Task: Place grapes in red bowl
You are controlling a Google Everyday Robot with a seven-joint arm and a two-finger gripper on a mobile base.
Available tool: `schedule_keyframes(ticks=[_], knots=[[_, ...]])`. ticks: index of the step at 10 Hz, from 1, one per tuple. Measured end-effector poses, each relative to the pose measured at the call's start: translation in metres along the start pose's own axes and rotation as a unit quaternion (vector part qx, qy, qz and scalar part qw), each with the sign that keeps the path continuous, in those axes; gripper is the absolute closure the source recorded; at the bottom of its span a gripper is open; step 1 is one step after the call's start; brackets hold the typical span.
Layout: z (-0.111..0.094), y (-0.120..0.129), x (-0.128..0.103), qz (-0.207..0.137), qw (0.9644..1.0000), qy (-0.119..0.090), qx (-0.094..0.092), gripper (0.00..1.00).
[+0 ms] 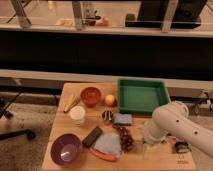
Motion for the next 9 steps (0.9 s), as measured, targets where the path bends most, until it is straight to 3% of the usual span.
schedule_keyframes(ticks=[9], knots=[[0.036,-0.008,-0.028,-0.009,0.9997,-0.024,0.007,0.2]])
